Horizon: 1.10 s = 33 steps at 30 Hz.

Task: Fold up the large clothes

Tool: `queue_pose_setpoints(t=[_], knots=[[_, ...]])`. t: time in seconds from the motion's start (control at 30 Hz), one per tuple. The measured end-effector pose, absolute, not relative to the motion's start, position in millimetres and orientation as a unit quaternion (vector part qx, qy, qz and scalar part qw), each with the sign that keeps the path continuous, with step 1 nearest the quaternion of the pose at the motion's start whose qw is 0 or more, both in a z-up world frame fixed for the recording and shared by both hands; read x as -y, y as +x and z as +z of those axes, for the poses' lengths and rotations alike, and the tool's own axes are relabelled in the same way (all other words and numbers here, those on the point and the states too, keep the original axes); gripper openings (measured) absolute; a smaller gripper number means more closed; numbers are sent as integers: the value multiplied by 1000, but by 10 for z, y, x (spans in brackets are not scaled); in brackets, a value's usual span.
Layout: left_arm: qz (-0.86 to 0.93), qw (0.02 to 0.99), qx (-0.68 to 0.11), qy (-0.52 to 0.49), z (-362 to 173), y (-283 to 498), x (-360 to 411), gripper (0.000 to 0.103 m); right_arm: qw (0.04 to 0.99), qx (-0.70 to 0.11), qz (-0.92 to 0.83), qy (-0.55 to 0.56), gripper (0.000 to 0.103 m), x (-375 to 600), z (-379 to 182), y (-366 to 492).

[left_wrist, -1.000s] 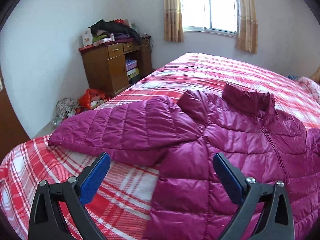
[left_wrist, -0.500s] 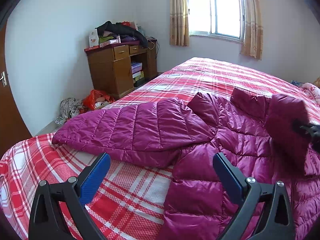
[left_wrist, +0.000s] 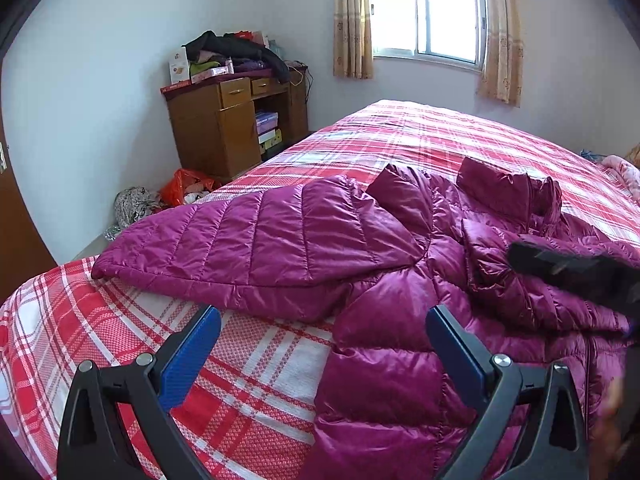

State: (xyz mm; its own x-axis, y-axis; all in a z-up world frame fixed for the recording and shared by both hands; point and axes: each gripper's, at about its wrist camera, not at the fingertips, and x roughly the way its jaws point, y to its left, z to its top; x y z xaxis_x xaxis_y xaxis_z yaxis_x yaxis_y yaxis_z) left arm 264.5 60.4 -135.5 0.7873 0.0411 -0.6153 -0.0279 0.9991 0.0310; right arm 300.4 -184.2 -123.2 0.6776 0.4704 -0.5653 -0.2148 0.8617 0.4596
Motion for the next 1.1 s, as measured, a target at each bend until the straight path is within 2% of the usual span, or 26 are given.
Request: queue_pose_setpoints(t=[0.03, 0.1, 0.13, 0.3, 0.47, 0.73, 0.83, 0.97, 1.1], knots=[[17, 945, -326, 13, -1361, 2643, -590, 102, 905, -340, 187, 175, 69, 1901, -1155, 2912], [13, 945, -326, 18, -1366, 2634, -566, 102, 919, -330, 160, 146, 40, 2072, -1018, 2790], [11, 946, -324, 21, -1365, 2622, -553, 102, 924, -327, 142, 138, 37, 2200, -982, 2738], [-2, 949, -312, 36, -1349, 2580, -456, 102, 928, -353, 20, 116, 36, 2879, -1091, 2611], [-20, 950, -307, 54, -1284, 2529, -333, 102, 893, -416, 30, 169, 36, 2913, -1539, 2697], [-40, 952, -297, 68, -985, 2680, 91, 102, 900, -406, 69, 141, 36, 2566, -1466, 2717], [-43, 951, -295, 79, -955, 2798, 336, 102, 912, -373, 80, 151, 34, 2758, -1296, 2687], [-41, 946, -310, 87, -1072, 2988, 627, 102, 930, -338, -7, 143, 34, 3224, -1054, 2559], [-10, 931, -355, 84, -1389, 3221, 792, 102, 915, -371, -59, 145, 34, 3480, -1196, 2672]])
